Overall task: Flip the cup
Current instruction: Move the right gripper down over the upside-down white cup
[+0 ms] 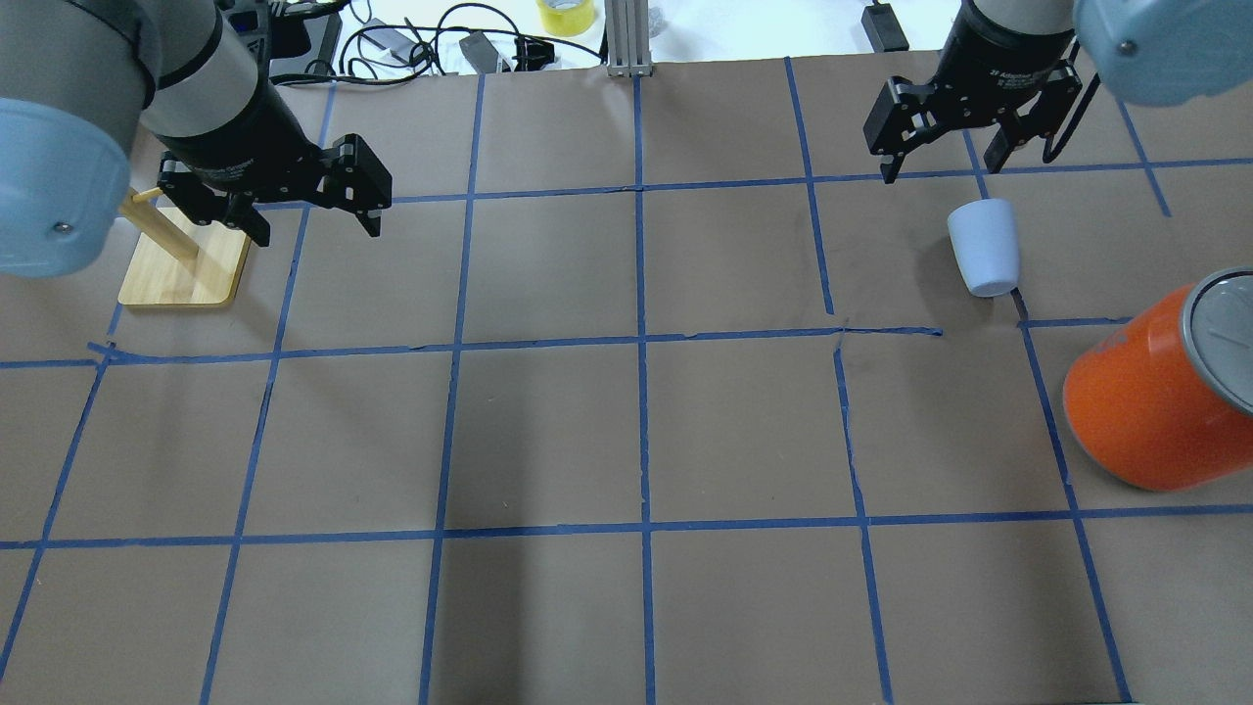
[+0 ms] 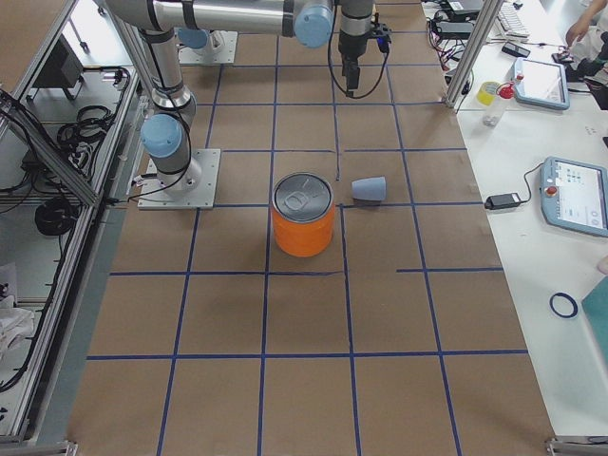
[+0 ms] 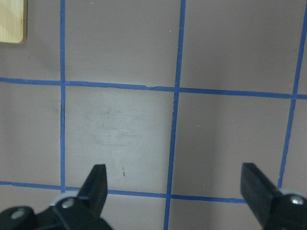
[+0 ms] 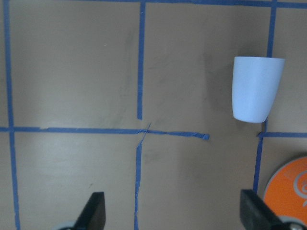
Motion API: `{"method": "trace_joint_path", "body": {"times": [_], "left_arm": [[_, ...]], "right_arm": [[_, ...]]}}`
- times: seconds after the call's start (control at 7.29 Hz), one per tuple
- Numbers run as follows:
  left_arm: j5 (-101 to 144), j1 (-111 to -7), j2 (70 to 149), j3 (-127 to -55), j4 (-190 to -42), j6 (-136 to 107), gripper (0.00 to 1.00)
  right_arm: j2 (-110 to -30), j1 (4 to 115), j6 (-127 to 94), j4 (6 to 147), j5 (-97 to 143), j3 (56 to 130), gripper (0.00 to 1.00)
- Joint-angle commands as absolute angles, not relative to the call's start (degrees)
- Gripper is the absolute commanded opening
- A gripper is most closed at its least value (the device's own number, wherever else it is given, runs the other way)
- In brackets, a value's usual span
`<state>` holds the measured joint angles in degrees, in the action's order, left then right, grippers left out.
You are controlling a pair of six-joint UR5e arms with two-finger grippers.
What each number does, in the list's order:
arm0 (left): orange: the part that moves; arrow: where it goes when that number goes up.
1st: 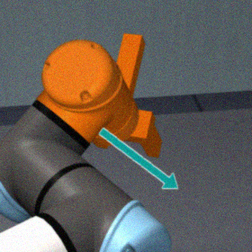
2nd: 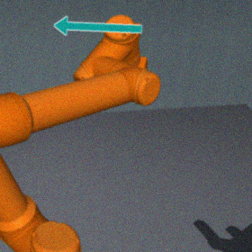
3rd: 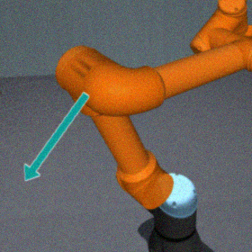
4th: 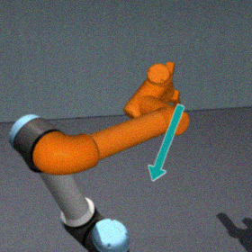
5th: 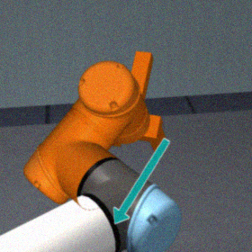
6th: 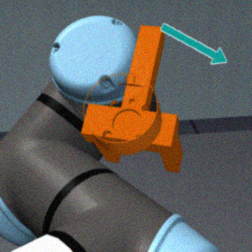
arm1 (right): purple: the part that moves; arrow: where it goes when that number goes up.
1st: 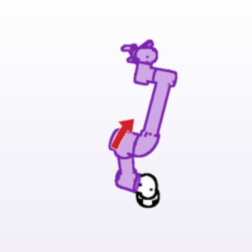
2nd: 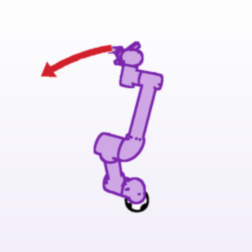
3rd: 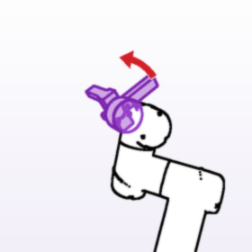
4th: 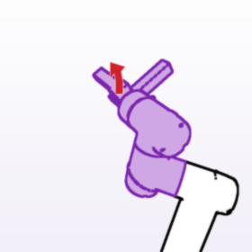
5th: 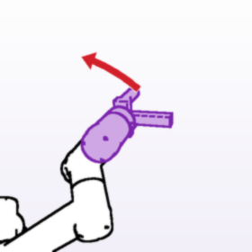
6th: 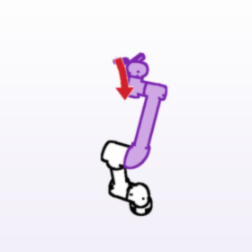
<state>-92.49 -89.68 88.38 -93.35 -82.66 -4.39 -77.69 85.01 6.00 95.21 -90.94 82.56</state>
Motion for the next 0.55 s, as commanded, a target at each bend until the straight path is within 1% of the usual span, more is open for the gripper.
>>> {"method": "trace_joint_path", "body": {"times": [0.0,0.14,0.27,0.41], "left_arm": [[-92.90,-89.65,88.42,-93.60,-82.18,-4.31,1.00],[-93.25,-89.74,88.24,-93.69,-82.87,-3.87,1.00],[-92.47,-89.74,88.50,-94.56,-82.36,-3.95,1.00],[-92.64,-89.74,89.11,-96.31,-82.27,-4.65,1.00]], "right_arm": [[-67.02,81.66,6.42,96.59,-92.19,75.00,1.00],[-64.19,80.52,6.50,98.33,-92.37,74.54,1.00],[-61.81,79.03,6.42,103.66,-92.46,75.49,1.00],[-59.09,78.40,6.50,106.67,-92.46,75.93,1.00]]}}
